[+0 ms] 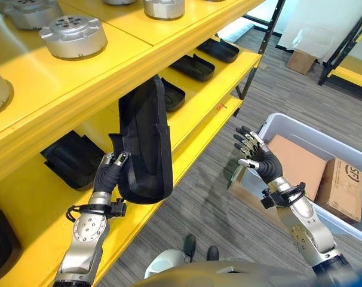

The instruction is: Move parts from the plastic box to the shelf.

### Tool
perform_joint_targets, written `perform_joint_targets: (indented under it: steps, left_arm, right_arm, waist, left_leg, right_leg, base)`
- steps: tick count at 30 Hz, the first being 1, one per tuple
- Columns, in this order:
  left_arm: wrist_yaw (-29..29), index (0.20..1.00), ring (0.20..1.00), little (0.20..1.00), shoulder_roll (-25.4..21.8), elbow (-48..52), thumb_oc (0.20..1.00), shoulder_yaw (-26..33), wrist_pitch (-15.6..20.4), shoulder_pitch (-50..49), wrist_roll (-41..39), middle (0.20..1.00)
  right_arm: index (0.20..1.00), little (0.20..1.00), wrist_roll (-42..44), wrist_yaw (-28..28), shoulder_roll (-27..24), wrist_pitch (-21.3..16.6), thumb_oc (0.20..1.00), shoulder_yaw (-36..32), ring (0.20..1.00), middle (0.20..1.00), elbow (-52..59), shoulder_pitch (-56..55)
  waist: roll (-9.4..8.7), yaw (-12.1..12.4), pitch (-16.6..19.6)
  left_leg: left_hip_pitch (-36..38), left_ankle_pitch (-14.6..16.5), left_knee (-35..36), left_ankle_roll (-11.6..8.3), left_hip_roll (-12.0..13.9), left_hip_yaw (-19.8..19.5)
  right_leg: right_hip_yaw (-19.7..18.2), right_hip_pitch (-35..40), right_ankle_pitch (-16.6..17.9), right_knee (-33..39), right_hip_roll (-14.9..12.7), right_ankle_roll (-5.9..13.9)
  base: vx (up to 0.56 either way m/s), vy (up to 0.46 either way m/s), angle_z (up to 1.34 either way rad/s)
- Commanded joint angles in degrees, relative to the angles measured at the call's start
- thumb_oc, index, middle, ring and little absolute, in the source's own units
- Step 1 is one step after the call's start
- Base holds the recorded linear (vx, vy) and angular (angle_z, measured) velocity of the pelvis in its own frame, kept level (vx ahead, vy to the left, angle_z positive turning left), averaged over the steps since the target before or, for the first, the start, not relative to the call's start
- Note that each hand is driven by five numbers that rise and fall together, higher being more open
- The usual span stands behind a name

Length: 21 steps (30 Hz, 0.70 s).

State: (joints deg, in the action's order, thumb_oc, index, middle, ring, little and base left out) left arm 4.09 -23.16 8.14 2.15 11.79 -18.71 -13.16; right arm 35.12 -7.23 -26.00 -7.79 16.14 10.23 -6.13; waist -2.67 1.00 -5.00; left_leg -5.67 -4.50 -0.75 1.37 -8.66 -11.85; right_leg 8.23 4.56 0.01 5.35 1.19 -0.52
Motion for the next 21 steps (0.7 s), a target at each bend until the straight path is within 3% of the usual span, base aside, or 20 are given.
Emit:
perform_joint_targets:
  steps: [1, 3, 5, 6, 7, 8, 9, 10, 11, 13, 17, 19, 21]
  left_arm:
    - [0.3, 0.200, 0.200, 0.200, -1.4, 4.0, 0.200, 1.0, 5.1, 3.7, -2.7, 0.200]
    - [0.8, 0.200, 0.200, 0.200, -1.6, 4.1, 0.200, 1.2, 5.0, 4.4, -2.6, 0.200]
    - [1.5, 0.200, 0.200, 0.200, -2.0, 4.2, 0.200, 1.5, 5.2, 5.2, -2.4, 0.200]
    - [1.7, 0.200, 0.200, 0.200, -2.1, 4.2, 0.200, 1.5, 5.3, 5.4, -2.4, 0.200]
    - [2.1, 0.200, 0.200, 0.200, -2.0, 4.0, 0.200, 1.2, 5.5, 5.8, -2.4, 0.200]
    - [2.1, 0.200, 0.200, 0.200, -2.0, 4.0, 0.200, 1.2, 5.5, 5.8, -2.4, 0.200]
    - [2.7, 0.200, 0.200, 0.200, -1.9, 3.8, 0.200, 0.6, 5.5, 6.6, -2.7, 0.200]
    - [3.3, 0.200, 0.200, 0.200, -1.8, 4.0, 0.200, -0.3, 5.6, 7.4, -3.0, 0.200]
    - [3.3, 0.200, 0.200, 0.200, -1.8, 4.0, 0.200, -0.3, 5.6, 7.4, -3.0, 0.200]
    - [3.3, 0.200, 0.200, 0.200, -2.0, 4.1, 0.200, -1.2, 5.6, 8.2, -3.1, 0.200]
    - [3.0, 0.200, 0.200, 0.200, -2.5, 4.2, 0.200, -1.4, 5.4, 8.1, -2.2, 0.200]
    - [3.1, 0.200, 0.200, 0.200, -3.6, 4.7, 0.200, -0.3, 5.5, 7.8, -2.1, 0.200]
    - [2.7, 0.200, 0.200, 0.200, -4.1, 4.9, 0.200, 0.5, 5.3, 7.3, -1.8, 0.200]
  right_arm:
    - [1.000, 1.000, 0.7, 0.6, -0.2, -3.5, 1.000, -0.2, 1.000, 1.000, 0.2, 6.4]
    - [1.000, 1.000, 1.1, 0.8, -0.3, -3.7, 1.000, -0.2, 1.000, 1.000, 0.0, 7.6]
    - [1.000, 1.000, 1.5, 1.2, -0.2, -3.6, 1.000, 0.2, 1.000, 1.000, -0.8, 8.2]
    - [1.000, 1.000, 1.8, 1.2, -0.2, -3.6, 1.000, 0.4, 1.000, 1.000, -0.9, 8.1]
    - [1.000, 1.000, 2.2, 1.1, -0.2, -3.6, 1.000, 0.5, 1.000, 1.000, -0.6, 7.6]
    - [1.000, 1.000, 2.2, 1.1, -0.2, -3.6, 1.000, 0.5, 1.000, 1.000, -0.6, 7.6]
    - [1.000, 1.000, 2.6, 1.7, -0.5, -3.6, 1.000, 0.2, 1.000, 1.000, -0.7, 6.6]
    - [1.000, 1.000, 2.7, 2.4, -0.9, -3.9, 1.000, -0.7, 1.000, 1.000, -0.3, 5.3]
    - [1.000, 1.000, 2.7, 2.4, -0.9, -3.9, 1.000, -0.8, 1.000, 1.000, -0.3, 5.2]
    - [1.000, 1.000, 2.9, 3.4, -1.1, -4.1, 1.000, -1.8, 1.000, 1.000, -0.8, 4.2]
    - [1.000, 1.000, 3.7, 4.2, 0.2, -4.4, 1.000, -2.8, 1.000, 1.000, -2.0, 4.1]
    - [1.000, 1.000, 3.3, 4.4, 1.4, -4.6, 1.000, -2.6, 1.000, 1.000, -1.9, 5.2]
    - [1.000, 1.000, 1.5, 3.8, 1.5, -4.1, 1.000, -3.1, 1.000, 1.000, -1.9, 4.7]
  waist:
    - [-0.30, -0.6, 0.4]
    - [-0.93, -1.0, -0.5]
    - [-1.27, -1.5, -0.5]
    - [-1.36, -1.9, -0.4]
    - [-1.36, -2.5, -0.3]
    - [-1.38, -2.5, -0.3]
    - [-0.79, -3.7, 0.4]
    - [0.34, -5.4, 1.4]
    - [0.44, -5.5, 1.4]
    - [1.72, -6.2, 1.9]
    - [3.32, -6.0, 2.5]
    - [3.07, -4.5, 2.2]
    - [2.63, -3.8, 1.9]
  left_leg:
    - [-5.3, 1.9, -5.8, -1.55, 1.8, 2.0]
    - [-5.6, 5.8, -11.5, -1.36, 2.0, 4.5]
    - [-3.8, 9.6, -16.0, -0.79, 4.9, 7.1]
    - [-3.1, 10.0, -16.6, -0.73, 6.2, 7.7]
    - [-1.7, 10.2, -17.1, -0.76, 9.2, 9.0]
    - [-1.7, 10.1, -17.1, -0.76, 9.2, 8.9]
    - [1.9, 8.8, -14.3, -1.84, 16.0, 11.2]
    - [4.7, 3.7, -8.2, -3.79, 23.8, 13.5]
    - [5.0, 3.4, -7.6, -3.94, 24.0, 13.4]
    - [4.8, -2.4, -3.6, -5.92, 28.5, 13.8]
    - [6.4, 0.6, 2.2, -7.15, 27.3, 15.0]
    - [6.1, 3.6, 0.6, -6.48, 23.7, 13.1]
    - [6.7, 4.8, 0.9, -6.21, 22.2, 13.8]
  right_leg:
    - [1.1, -2.9, -2.6, -3.3, -1.9, 2.19]
    - [1.4, -4.2, -1.6, -4.5, -3.5, 2.28]
    - [1.8, -5.4, -1.6, -5.9, -4.9, 2.09]
    - [2.1, -5.9, -1.7, -6.4, -5.4, 1.88]
    - [2.9, -6.1, -2.3, -7.5, -6.0, 1.48]
    - [3.0, -6.1, -2.3, -7.5, -6.0, 1.48]
    - [4.8, -6.5, -3.7, -9.3, -7.0, 1.17]
    - [7.1, -7.5, -4.9, -11.4, -8.6, 1.40]
    - [7.3, -7.5, -5.1, -11.6, -8.5, 1.30]
    - [8.9, -9.0, -6.1, -14.9, -10.6, 1.81]
    - [11.1, -8.9, -6.9, -18.7, -13.3, 3.14]
    - [11.4, -7.8, -4.7, -18.5, -15.9, 4.81]
    - [12.5, -6.5, -3.6, -17.9, -17.8, 6.01]
  base:
    - [-0.20, 0.033, 0.76]
    - [-0.21, 0.058, 0.45]
    - [-0.13, 0.082, 0.56]
    - [-0.08, 0.105, 0.40]
    - [-0.06, 0.082, 0.21]
    - [-0.04, 0.153, 0.29]
    - [-0.05, 0.302, 0.69]
    - [-0.04, 0.292, 0.81]
    - [-0.04, 0.299, 0.94]
    - [-0.02, 0.261, 0.99]
    - [0.03, 0.248, 0.83]
    - [0.06, 0.285, 0.85]
    - [0.05, 0.238, 0.65]
